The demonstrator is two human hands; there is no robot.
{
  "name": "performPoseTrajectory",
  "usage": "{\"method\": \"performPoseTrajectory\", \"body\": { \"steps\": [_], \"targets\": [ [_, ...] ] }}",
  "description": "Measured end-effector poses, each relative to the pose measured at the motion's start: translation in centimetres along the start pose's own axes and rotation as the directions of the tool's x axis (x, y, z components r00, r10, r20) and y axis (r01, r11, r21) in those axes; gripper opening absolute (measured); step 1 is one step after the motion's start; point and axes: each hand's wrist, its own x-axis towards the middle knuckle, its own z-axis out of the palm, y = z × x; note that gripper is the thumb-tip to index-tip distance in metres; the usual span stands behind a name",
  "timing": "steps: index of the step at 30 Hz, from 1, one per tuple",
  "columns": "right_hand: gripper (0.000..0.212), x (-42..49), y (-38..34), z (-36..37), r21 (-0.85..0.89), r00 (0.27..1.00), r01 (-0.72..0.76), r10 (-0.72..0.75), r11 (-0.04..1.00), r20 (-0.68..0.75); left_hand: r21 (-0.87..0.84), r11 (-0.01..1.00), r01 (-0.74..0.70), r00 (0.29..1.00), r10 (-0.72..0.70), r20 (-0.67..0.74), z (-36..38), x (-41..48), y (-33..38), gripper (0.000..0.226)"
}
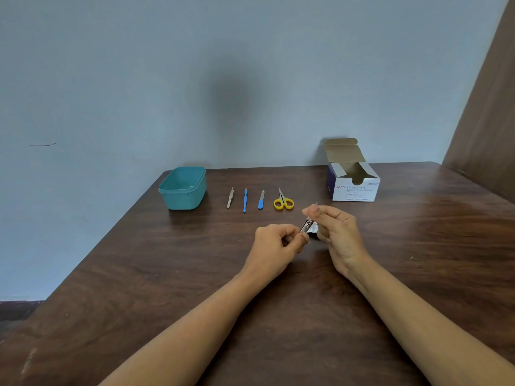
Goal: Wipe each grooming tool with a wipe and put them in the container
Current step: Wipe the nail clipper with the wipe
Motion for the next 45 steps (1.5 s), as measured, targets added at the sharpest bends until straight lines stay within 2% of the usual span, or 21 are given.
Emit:
{"method": "performPoseTrajectory", "body": {
  "steps": [4,9,14,18,24,26,31,37,45],
  "targets": [
    [0.030,0.11,-0.01,0.00,0.031,0.999,-0.013,0.012,0.999,0.033,0.002,1.000,-0.002,1.000,0.002,-0.007,0.03,0.00,-0.04,0.019],
    [0.011,-0.14,-0.49,0.13,0.070,0.999,-0.036,0.037,0.997,-0.005,0.013,1.000,0.010,1.000,-0.010,-0.001,-0.03,0.06,-0.24,0.020],
    [0.012,-0.03,-0.42,0.13,0.068,0.992,-0.065,0.071,0.996,-0.100,0.025,1.000,0.013,1.000,-0.013,0.025,0.10,0.08,-0.38,0.020],
    [0.012,-0.22,-0.53,0.12,0.068,0.993,-0.054,0.060,0.996,-0.102,0.015,1.000,0.005,1.000,-0.006,0.023,0.16,0.05,-0.41,0.020],
    [0.036,0.10,-0.45,-0.25,0.051,0.999,-0.024,0.026,0.998,-0.040,-0.005,1.000,0.011,1.000,-0.011,0.005,0.03,0.08,-0.44,0.018],
    [0.032,0.06,-0.52,-0.28,0.034,0.999,-0.008,0.009,0.999,-0.032,-0.001,1.000,0.006,1.000,-0.006,0.014,0.03,0.10,-0.49,0.018],
    [0.014,-0.02,-0.79,-0.12,0.034,0.994,0.005,-0.001,0.999,-0.113,-0.002,1.000,-0.008,1.000,0.008,0.015,0.19,0.14,-0.67,0.017],
    [0.021,-0.04,-0.75,0.12,-0.001,0.985,-0.003,0.003,1.000,-0.171,0.019,0.999,-0.041,0.998,0.040,0.038,0.23,0.03,-0.60,0.015],
    [0.030,0.50,-0.34,-0.41,0.046,0.999,-0.027,0.028,0.999,-0.038,-0.021,0.999,-0.031,0.999,0.031,0.029,0.24,0.12,-0.81,0.017]
  ]
}}
